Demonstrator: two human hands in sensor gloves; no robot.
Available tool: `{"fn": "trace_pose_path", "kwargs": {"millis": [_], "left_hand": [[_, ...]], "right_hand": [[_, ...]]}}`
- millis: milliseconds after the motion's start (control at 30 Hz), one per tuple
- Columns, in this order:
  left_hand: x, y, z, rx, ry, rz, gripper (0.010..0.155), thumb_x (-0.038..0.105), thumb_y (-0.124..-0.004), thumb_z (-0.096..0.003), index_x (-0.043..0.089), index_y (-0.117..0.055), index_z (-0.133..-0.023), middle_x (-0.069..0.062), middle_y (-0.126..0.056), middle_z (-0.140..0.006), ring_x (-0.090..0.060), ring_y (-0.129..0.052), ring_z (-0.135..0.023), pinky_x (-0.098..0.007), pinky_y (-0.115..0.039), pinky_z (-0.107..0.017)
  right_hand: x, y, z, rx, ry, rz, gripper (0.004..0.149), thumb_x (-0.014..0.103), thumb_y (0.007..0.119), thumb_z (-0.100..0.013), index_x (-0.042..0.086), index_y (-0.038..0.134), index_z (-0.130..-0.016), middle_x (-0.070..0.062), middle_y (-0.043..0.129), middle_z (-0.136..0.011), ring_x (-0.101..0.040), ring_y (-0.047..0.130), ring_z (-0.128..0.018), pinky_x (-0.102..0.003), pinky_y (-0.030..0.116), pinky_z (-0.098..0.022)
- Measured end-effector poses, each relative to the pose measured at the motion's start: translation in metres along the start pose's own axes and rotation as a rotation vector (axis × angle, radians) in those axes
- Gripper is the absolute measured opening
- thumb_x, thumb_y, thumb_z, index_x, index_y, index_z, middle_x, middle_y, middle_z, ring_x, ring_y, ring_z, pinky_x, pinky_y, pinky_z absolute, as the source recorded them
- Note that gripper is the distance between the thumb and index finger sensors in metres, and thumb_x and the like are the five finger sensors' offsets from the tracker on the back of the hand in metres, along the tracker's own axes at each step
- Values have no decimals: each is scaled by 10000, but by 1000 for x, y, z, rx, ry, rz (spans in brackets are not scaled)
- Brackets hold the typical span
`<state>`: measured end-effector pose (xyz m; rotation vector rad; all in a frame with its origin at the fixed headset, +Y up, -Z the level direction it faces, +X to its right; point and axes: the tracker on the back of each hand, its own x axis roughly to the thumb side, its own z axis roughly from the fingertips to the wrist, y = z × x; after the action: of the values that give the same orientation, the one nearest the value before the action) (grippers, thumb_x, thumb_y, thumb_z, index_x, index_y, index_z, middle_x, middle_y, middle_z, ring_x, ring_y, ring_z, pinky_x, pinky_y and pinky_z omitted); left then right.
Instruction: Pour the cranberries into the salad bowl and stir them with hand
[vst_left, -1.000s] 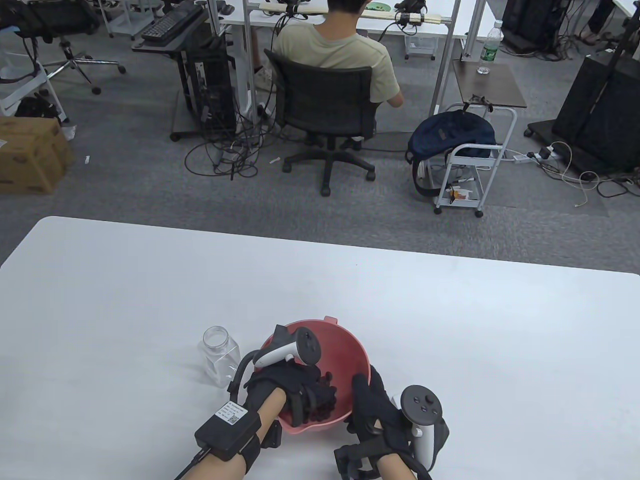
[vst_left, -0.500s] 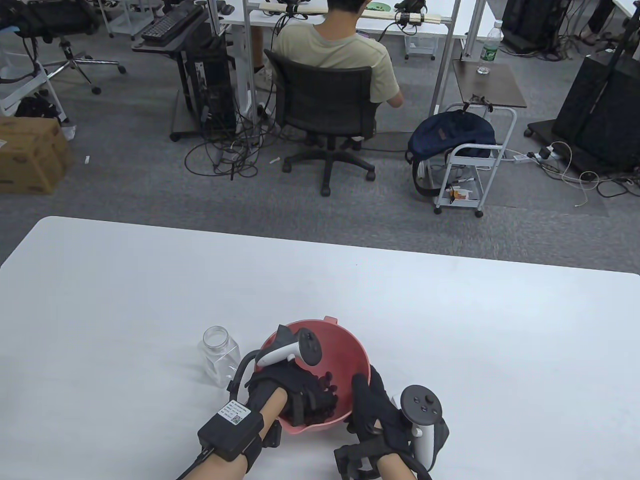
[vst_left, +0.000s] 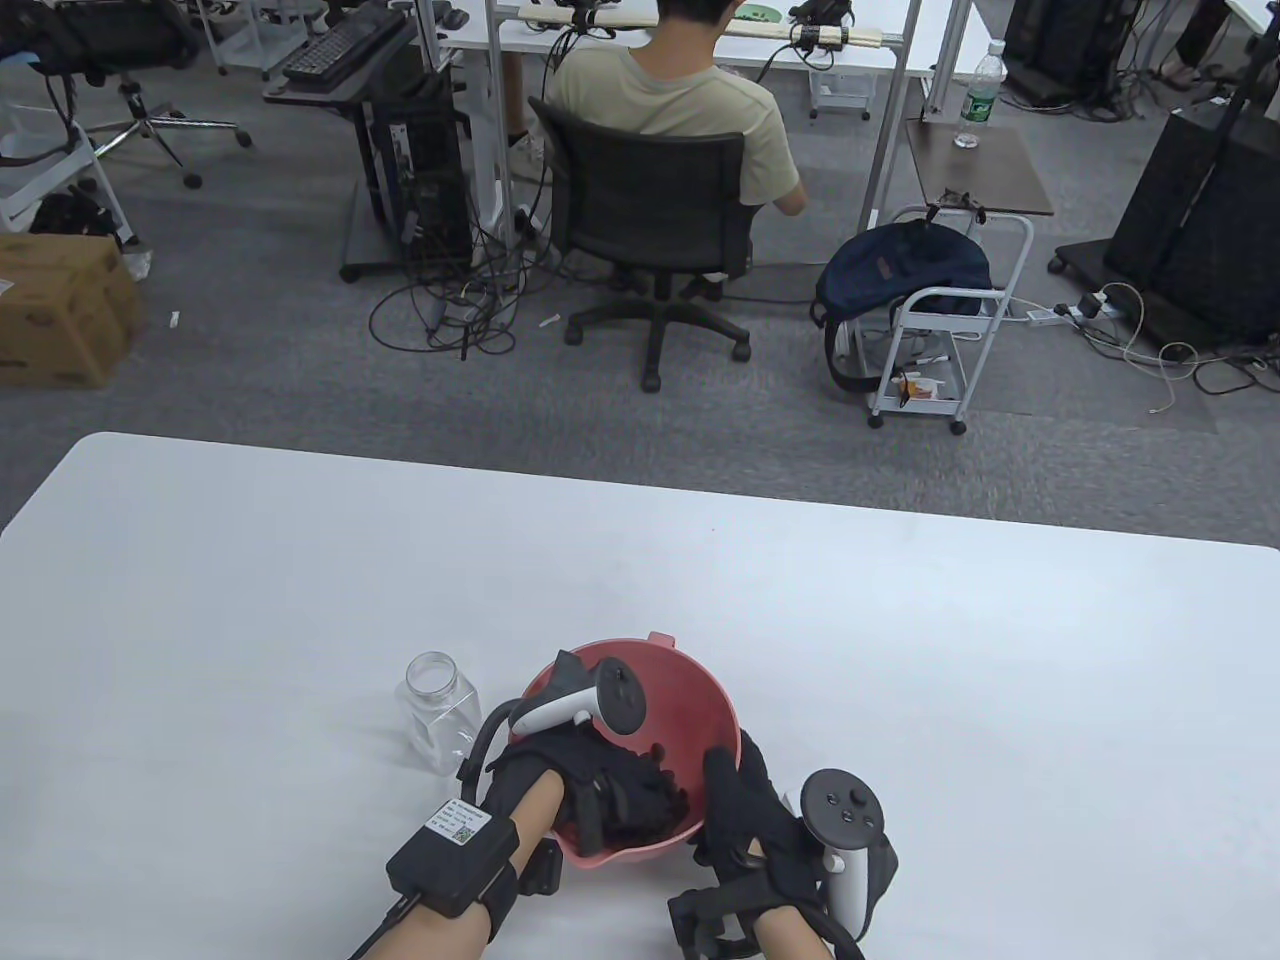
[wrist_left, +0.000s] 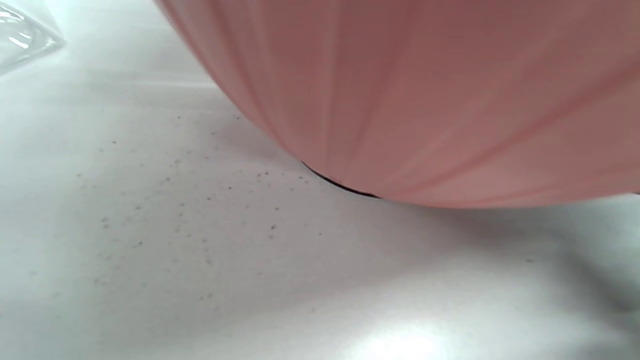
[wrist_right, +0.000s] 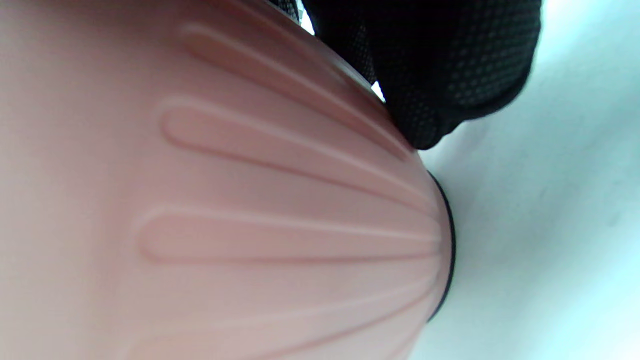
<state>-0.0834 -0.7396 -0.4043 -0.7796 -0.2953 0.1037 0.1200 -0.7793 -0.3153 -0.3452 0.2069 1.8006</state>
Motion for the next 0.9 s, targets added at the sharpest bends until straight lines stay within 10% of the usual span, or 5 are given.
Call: {"fn": "trace_pose_path", "kwargs": {"millis": [900], "left_hand": [[-1,-1,-1,12,-31,15,681,819,-753,-408,787,-474,-1029,412,-493,-1230,7,-517,-1216,-375,-718,-835]], "right_hand": [[-1,1,0,0,1,-3,768,729,556,-488,253,466,-1084,-204,687,-1052,-409,935,-626,-413,873,-403]]}}
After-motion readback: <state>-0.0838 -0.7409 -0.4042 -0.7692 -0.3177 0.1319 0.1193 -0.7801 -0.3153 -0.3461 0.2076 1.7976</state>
